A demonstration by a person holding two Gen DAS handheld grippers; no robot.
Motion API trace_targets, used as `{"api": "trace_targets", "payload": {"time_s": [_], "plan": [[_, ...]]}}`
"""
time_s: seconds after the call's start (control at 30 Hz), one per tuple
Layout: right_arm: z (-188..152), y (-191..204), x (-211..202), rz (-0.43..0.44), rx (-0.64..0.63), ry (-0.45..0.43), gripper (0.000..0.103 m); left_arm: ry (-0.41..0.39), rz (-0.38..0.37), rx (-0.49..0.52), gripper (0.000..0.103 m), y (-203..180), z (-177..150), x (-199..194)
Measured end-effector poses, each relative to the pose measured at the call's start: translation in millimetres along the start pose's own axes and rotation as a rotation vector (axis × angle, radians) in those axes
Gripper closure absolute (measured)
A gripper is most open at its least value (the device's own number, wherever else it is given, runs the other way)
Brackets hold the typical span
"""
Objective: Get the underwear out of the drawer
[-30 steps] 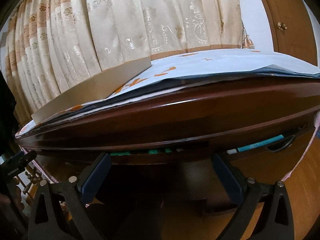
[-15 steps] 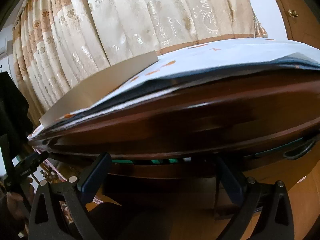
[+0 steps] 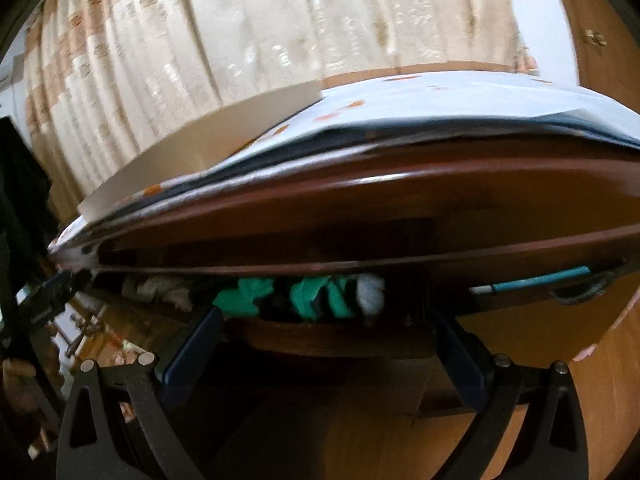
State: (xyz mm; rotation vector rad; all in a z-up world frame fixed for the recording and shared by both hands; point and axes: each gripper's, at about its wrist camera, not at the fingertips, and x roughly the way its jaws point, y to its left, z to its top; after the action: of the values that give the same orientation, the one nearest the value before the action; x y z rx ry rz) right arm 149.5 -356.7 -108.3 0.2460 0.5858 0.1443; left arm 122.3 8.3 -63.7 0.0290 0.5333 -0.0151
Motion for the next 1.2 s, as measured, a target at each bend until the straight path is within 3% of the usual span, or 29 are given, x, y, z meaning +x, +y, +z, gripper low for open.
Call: {"api": "trace_targets", "payload": {"time_s": [0.1, 0.17, 0.23, 0.27, 0.47, 0.6, 0.87, 1.2], "plan": [[-1, 12, -24, -0.046, -0.018, -0.102, 0.001, 0.016, -0.001, 0.004, 0.000, -4, 0, 2], [0, 25, -23, -0.064, -0.073, -0.077, 0.006, 0.033, -0.010, 0.000, 0.000, -6, 0, 3], [1, 36, -13, -0.069, -0.131, -0.018, 0.036, 0.055, -0.020, -0.006, 0.000, -9, -2, 4], [1, 38, -8, -0.075, -0.138, 0.010, 0.038, 0.065, -0.032, -0.006, 0.000, -11, -2, 5], [1, 35, 5, -0.079, -0.093, 0.042, 0.039, 0.111, -0.037, 0.055, 0.001, -29, -5, 14], [2, 45, 13, -0.131, -0.134, 0.081, 0.039, 0.138, -0.045, 0.043, 0.001, -30, -3, 18], [-3, 45, 8, -0.147, -0.130, 0.069, 0.038, 0.187, -0.053, 0.018, 0.000, -29, -2, 22], [-7, 48, -1, -0.152, -0.119, 0.117, 0.037, 0.250, -0.095, 0.033, 0.000, -25, -6, 14]]}}
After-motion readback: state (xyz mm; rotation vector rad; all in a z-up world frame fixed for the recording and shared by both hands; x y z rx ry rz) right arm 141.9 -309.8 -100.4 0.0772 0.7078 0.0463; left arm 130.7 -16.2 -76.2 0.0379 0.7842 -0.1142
